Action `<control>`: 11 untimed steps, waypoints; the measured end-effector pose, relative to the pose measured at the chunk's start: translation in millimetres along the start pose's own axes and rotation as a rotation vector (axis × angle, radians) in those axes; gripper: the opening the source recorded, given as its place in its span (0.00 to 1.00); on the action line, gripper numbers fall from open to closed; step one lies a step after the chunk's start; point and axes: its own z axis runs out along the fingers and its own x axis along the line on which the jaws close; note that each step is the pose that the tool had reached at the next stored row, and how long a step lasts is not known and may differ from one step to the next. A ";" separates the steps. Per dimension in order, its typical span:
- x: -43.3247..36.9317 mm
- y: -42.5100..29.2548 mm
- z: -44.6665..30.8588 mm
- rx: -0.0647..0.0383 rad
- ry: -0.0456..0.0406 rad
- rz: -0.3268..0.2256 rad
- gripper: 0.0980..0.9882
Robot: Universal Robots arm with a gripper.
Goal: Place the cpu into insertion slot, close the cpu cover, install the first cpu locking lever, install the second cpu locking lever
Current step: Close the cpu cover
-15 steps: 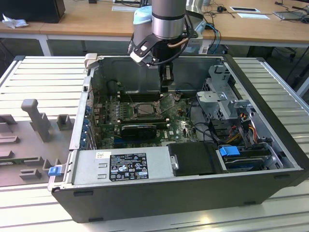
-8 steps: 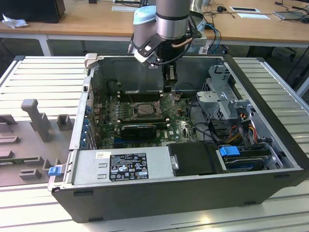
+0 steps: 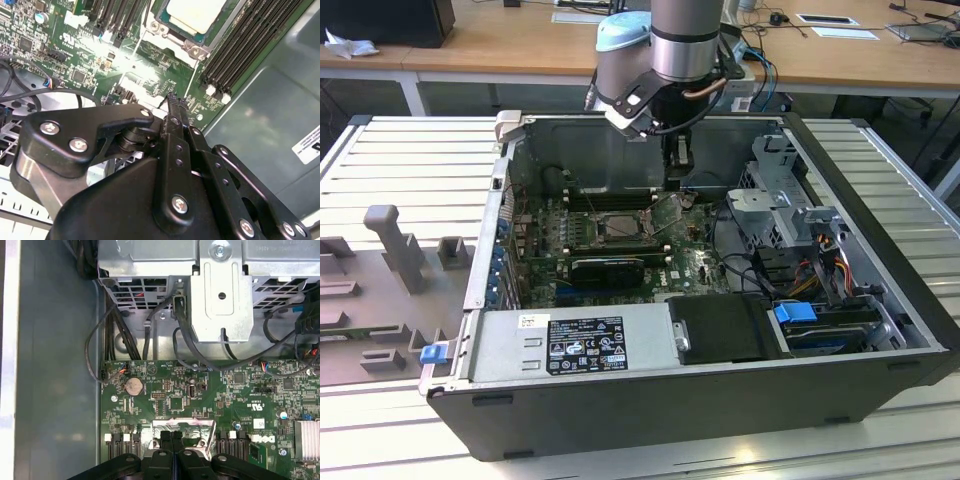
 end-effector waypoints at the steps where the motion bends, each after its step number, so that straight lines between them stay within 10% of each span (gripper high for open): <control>1: 0.0 0.5 0.0 0.000 -0.0001 0.000 0.01; 11: 0.1 9.6 1.2 0.000 0.0001 0.000 0.01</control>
